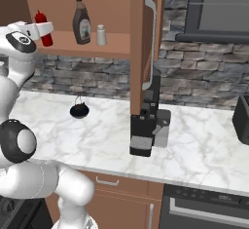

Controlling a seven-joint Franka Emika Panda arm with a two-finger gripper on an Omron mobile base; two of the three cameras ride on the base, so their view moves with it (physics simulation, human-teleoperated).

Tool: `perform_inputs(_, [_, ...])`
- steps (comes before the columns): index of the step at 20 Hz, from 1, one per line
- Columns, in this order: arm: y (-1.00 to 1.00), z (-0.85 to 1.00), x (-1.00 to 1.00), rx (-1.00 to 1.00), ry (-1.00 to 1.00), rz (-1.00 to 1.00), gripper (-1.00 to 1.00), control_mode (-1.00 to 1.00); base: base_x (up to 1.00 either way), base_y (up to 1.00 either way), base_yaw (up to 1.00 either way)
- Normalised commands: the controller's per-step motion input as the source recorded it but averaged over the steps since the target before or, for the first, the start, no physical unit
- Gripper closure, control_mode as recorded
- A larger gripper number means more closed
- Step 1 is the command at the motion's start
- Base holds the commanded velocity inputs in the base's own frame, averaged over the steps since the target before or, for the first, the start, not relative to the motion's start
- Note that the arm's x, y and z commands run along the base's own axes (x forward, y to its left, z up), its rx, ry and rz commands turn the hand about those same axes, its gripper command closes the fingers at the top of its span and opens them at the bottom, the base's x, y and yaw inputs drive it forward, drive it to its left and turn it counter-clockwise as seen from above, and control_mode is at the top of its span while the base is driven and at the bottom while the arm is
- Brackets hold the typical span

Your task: There are various items on the counter. Only move the condiments/shakers into the cabinet.

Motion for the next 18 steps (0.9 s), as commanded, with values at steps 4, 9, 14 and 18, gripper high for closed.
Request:
perform_inputs(4, [0.01,-0.03,0.52,0.01,0.04,0.00,1.00,-1.00,0.00,0.00,0.00])
perform_inputs(9, [0.01,-0.08,0.43,0.00,0.01,0.00,1.00,-1.00,0.00,0.00,0.00])
perform_inputs(14, [0.00,-0.31,0.28,0.00,0.03,0.00,1.00,-1.00,0.00,0.00,0.00])
perform_inputs(18, [0.00,-0.31,0.26,0.00,0.02,0.00,1.00,-1.00,0.00,0.00,0.00])
